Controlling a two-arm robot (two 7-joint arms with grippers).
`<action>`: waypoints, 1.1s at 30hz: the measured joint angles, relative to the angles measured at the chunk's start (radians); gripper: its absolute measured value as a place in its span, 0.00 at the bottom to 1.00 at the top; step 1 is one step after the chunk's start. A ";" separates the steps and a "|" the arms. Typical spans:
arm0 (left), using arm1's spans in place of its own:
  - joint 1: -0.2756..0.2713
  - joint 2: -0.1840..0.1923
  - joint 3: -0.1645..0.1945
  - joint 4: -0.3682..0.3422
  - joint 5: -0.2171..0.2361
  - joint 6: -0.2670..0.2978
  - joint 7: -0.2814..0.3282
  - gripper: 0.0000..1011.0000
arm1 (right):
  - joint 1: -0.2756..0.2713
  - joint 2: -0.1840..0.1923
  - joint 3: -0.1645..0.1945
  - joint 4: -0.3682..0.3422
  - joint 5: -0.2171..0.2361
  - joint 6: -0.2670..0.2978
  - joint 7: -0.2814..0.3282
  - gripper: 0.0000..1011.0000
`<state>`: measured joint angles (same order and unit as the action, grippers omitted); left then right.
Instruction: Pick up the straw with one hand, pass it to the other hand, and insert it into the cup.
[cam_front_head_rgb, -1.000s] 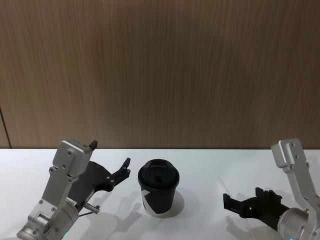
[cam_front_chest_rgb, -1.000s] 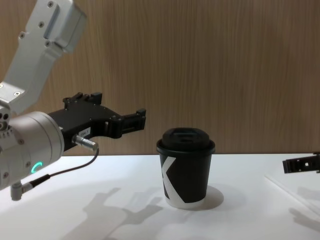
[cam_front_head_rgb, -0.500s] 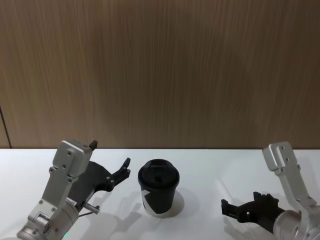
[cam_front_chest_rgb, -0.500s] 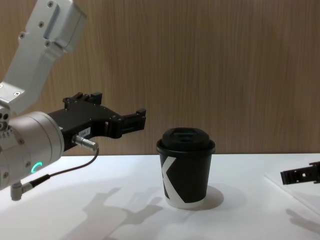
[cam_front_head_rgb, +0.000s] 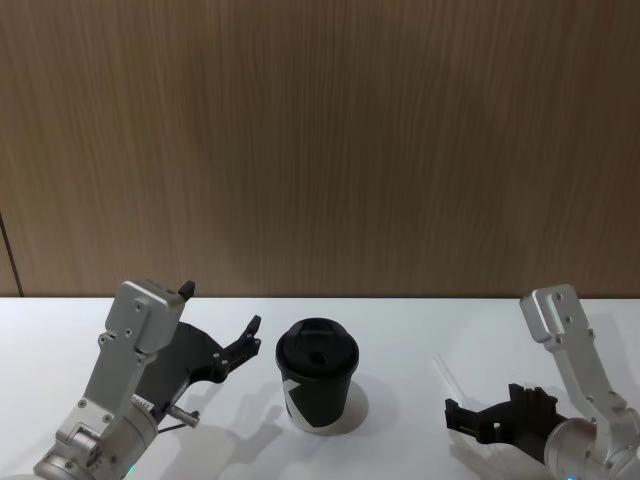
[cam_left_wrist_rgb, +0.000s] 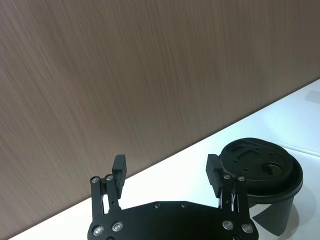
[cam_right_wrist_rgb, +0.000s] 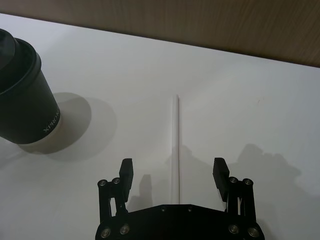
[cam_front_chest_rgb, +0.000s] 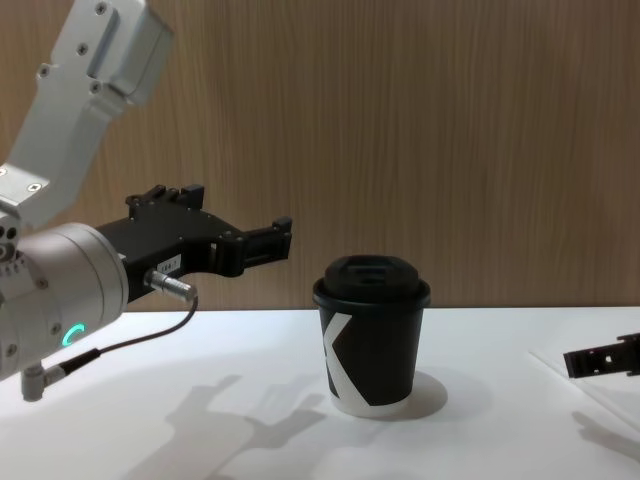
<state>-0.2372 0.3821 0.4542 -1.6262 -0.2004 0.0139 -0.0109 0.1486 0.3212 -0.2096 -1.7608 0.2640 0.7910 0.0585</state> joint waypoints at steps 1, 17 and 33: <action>0.000 0.000 0.000 0.000 0.000 0.000 0.000 0.99 | 0.001 0.000 0.000 0.003 0.000 -0.001 0.001 0.99; 0.000 0.000 0.000 0.000 0.000 0.000 0.000 0.99 | 0.009 -0.016 0.022 0.067 0.001 -0.020 0.018 0.99; 0.000 0.000 0.000 0.000 0.000 0.000 0.000 0.99 | 0.012 -0.019 0.040 0.101 0.001 -0.031 0.037 0.99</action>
<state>-0.2372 0.3821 0.4542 -1.6262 -0.2004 0.0139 -0.0109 0.1609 0.3017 -0.1701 -1.6603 0.2653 0.7601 0.0952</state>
